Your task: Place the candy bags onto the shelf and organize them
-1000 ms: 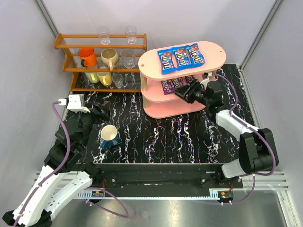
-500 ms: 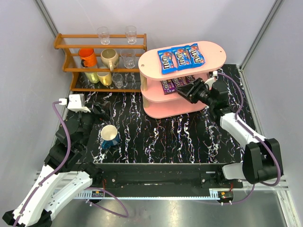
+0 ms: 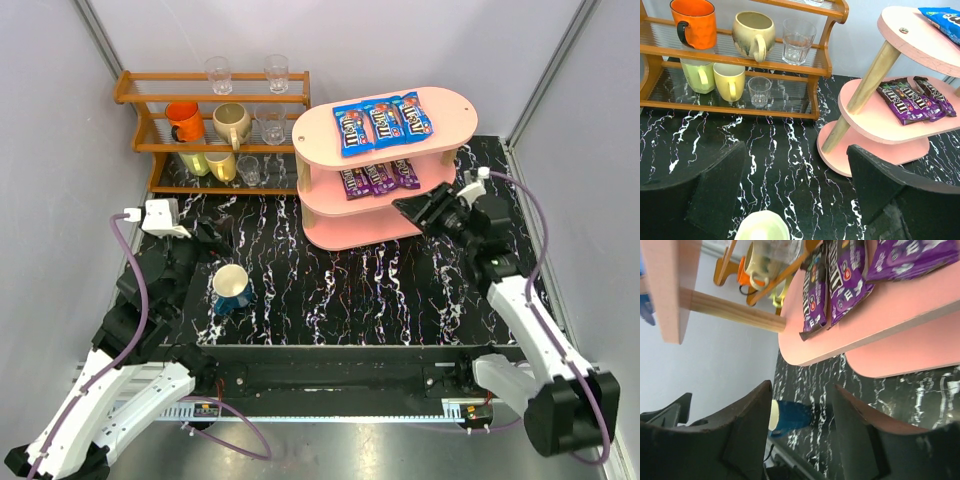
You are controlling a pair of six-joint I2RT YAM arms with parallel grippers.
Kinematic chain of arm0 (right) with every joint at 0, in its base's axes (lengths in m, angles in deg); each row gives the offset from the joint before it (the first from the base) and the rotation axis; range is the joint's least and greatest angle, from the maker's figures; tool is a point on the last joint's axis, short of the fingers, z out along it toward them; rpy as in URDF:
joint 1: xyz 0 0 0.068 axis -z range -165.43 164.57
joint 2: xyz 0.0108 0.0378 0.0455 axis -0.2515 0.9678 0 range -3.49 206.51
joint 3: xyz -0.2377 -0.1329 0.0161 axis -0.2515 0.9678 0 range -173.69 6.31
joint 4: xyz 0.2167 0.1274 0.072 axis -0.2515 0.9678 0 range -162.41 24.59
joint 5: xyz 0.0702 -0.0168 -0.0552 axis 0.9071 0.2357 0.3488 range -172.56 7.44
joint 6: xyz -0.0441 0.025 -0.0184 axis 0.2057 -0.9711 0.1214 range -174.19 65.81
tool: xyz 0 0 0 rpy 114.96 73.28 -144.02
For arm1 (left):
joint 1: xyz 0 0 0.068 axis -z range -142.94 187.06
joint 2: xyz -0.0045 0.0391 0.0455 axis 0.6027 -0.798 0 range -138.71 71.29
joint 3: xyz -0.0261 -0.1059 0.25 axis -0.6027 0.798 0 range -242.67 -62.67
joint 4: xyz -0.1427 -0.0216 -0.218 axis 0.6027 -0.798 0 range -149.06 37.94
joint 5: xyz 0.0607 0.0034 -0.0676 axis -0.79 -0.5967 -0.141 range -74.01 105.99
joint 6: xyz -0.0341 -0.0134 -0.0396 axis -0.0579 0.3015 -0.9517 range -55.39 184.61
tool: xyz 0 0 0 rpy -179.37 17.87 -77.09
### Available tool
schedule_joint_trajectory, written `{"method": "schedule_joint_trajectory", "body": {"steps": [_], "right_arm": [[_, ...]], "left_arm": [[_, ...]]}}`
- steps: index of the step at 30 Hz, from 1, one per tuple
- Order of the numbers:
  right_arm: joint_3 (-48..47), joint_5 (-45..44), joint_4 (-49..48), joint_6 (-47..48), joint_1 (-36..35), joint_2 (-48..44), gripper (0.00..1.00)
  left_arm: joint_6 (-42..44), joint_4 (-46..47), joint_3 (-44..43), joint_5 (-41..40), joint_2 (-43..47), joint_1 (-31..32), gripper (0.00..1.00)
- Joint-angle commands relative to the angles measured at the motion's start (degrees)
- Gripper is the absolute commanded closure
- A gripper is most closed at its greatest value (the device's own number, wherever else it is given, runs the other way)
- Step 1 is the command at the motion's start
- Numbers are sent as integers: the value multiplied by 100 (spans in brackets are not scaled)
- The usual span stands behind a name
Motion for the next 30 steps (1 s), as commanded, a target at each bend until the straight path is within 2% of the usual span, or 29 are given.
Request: {"method": "schedule_joint_trajectory", "body": {"steps": [1,2,4,5,6,10,18,30], "right_arm": [[-43,-1362,1277,800,66,-968,37],[-69,-1619,1463,854,92,-1093,34],[-166,-2355,1971,1020,84,-1452,23],[-201,-2612,2149,1056,92,-1550,15],[-254,-3093,2316,1134,92,-1630,1],[-596,-3720,2932,1337,101,-1683,0],[-781,-4556,2924,1557,92,-1771,0],[-764,-4996,2924,1724,92,-1964,0]], "left_arm": [[-107,-67,-310,-45,-87,-26,13],[-125,-102,-319,-45,-113,-34,12],[-169,-190,-354,-19,-245,-26,10],[-204,-225,-354,-1,-323,-26,9],[-230,-286,-363,16,-376,-34,8],[-353,-436,-381,17,-570,-34,1],[-652,-595,-451,-141,-869,-34,1],[-538,-506,-398,-264,-614,-34,1]]}}
